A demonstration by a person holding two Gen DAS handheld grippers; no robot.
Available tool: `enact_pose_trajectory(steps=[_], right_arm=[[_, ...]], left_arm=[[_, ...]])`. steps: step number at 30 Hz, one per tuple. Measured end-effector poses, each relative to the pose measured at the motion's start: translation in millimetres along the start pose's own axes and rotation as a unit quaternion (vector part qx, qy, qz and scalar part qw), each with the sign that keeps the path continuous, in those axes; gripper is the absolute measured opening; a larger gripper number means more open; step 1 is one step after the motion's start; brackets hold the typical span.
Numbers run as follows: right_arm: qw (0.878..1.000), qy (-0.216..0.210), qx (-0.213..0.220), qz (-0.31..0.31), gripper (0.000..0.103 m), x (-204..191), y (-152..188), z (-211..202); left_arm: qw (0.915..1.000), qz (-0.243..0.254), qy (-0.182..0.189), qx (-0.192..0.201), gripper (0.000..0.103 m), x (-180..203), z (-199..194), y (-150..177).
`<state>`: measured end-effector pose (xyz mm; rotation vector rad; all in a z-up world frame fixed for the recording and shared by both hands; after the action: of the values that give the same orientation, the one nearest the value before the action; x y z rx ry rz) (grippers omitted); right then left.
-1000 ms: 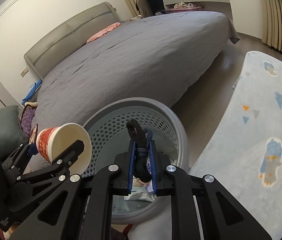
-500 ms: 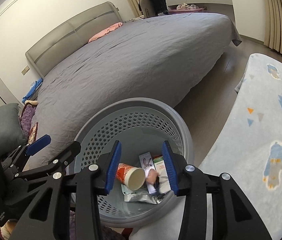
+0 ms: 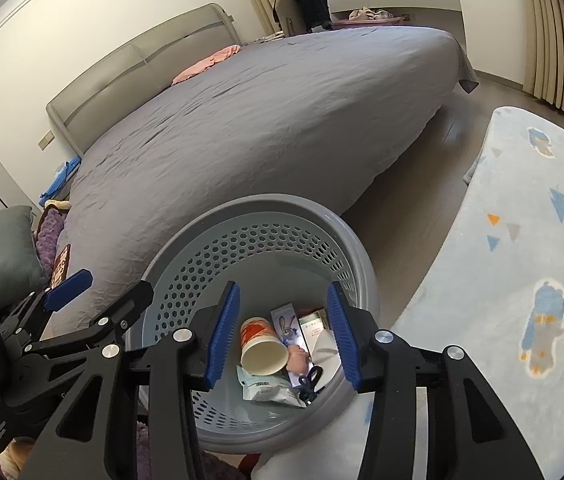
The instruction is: Collect trash
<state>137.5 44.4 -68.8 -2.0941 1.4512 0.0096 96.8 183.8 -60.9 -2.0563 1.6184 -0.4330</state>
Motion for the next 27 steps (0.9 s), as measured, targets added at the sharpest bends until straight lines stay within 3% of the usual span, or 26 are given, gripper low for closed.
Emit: enact_pose_trajectory(steps=[27], right_arm=[[1.0,0.008,0.0,0.004,0.051,9.8,0.6,-1.7]], left_arm=[[0.9999,-0.004,-0.013,0.001,0.097,-4.6,1.4,-1.3]])
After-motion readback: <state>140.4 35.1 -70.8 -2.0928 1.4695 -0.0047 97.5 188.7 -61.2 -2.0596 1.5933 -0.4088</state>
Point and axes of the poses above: each gripper's, at about its wrist camera, not at the fingertips, and z roughly the way its jaws point, x to its right, y to its underside, the point moved 8 cm from there along z, roughly the way its jaws point, and after that the axes turned 11 degrees about -x, right-handed, at the moved point
